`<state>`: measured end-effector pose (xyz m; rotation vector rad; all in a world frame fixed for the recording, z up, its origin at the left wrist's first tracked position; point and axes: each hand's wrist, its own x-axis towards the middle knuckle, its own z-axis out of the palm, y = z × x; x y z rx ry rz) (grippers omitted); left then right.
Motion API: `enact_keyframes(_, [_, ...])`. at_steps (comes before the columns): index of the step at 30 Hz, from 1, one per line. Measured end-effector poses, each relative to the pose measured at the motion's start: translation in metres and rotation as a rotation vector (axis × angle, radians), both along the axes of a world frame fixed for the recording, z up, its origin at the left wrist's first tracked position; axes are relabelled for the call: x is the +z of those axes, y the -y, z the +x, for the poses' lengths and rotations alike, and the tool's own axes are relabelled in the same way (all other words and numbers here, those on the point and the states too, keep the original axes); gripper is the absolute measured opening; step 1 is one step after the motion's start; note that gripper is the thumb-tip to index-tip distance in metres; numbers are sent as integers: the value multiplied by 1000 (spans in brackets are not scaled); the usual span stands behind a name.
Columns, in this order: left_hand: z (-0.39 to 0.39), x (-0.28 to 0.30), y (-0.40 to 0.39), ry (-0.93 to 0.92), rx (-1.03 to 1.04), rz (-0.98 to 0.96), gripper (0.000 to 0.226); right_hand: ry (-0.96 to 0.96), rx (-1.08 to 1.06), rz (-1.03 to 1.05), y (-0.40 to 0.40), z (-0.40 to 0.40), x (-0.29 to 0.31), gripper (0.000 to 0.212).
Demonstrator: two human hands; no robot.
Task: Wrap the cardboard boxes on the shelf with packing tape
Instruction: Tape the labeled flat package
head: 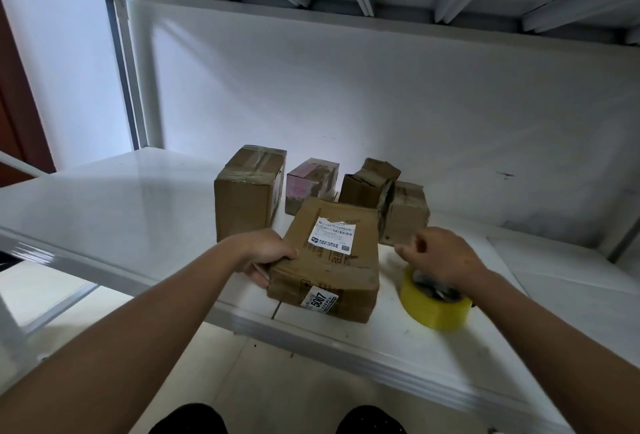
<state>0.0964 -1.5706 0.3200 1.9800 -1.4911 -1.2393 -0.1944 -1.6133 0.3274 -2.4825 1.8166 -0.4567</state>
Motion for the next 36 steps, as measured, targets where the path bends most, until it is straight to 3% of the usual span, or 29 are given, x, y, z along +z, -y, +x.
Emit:
enact_keyframes(4, [1,10,-1,53,-19,31,35,-432,-58,386,-8,-19,-2,54])
enact_keyframes(7, [-12,17,0,245,-50,-178,47,-603,-33,377,-14,-19,-20,53])
enact_keyframes(10, [-28,21,1,245,-25,-488,52,-503,31,379,-13,-19,-9,25])
enact_keyframes(13, [-42,25,2,92,-74,-637,53,-220,89,445,-10,-27,20,29])
enact_keyframes(17, [-62,29,6,-107,-140,-605,59,112,237,439,-15,-26,55,43])
enact_keyframes(23, [-79,31,6,-480,-133,-470,39,141,365,428,-24,-4,73,25])
enact_keyframes(26, [-77,30,5,-433,-97,-486,21,137,398,416,-25,2,73,42])
enact_keyframes(29, [-73,30,2,-399,-45,-515,6,155,414,401,-26,8,72,41])
enact_keyframes(32, [-69,37,-1,-327,4,-574,17,208,419,351,-27,14,71,36])
enact_keyframes(36, [-64,51,-1,-82,45,-651,33,407,352,242,-25,36,75,32])
